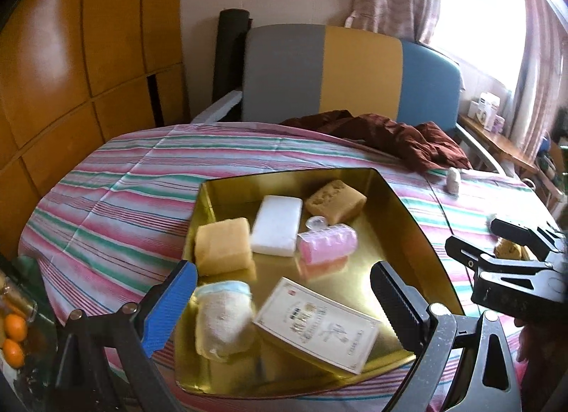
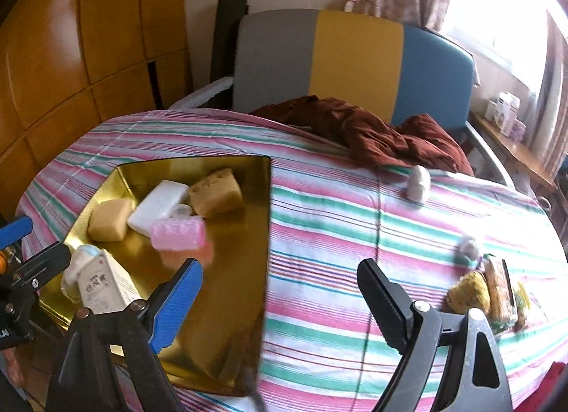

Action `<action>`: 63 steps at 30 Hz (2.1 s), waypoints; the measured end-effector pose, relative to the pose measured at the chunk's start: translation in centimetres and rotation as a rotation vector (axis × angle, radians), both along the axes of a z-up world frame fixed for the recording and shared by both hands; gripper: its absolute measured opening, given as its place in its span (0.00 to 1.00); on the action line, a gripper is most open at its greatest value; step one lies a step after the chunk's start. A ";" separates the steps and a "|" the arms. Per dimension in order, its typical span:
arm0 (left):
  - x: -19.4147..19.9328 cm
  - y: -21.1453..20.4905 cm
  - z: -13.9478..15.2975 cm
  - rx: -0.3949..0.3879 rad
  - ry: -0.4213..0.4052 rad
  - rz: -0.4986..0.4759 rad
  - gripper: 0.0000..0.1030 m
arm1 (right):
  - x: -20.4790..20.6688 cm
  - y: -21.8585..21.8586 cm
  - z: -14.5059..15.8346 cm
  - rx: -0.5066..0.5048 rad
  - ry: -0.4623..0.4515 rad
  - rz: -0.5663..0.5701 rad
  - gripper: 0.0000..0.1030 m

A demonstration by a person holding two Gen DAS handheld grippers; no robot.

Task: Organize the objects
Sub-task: 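Move both grippers back toward the snack packets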

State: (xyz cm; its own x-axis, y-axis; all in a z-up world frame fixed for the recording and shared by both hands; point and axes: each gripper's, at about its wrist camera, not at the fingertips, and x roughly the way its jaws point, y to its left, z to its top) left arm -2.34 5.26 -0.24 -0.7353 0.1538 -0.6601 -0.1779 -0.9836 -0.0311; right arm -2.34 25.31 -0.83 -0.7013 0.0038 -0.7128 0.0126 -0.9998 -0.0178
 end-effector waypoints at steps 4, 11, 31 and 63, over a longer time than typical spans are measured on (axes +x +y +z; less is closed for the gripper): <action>0.5 1.3 -0.3 -0.031 0.004 -0.039 0.96 | 0.3 1.4 -0.3 -0.002 -0.010 -0.035 0.88; 1.0 2.8 -0.3 -0.075 0.021 -0.088 0.96 | 0.9 3.7 -0.7 -0.002 -0.025 -0.083 0.88; 1.6 6.5 0.0 -0.125 0.046 -0.204 0.96 | 1.3 14.4 1.0 -0.069 -0.009 -0.288 0.88; -0.2 26.1 -1.4 -0.115 -0.047 -0.582 0.96 | 5.7 35.3 -2.7 -0.561 0.021 -0.754 0.88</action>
State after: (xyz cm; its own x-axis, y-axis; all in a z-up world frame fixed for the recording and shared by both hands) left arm -2.51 31.33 -1.59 -0.5207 0.4488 -0.7262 -0.6900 -0.7222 0.0485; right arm 3.39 60.61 -3.48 -0.6667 0.1218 -0.7353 -0.6363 -0.6067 0.4765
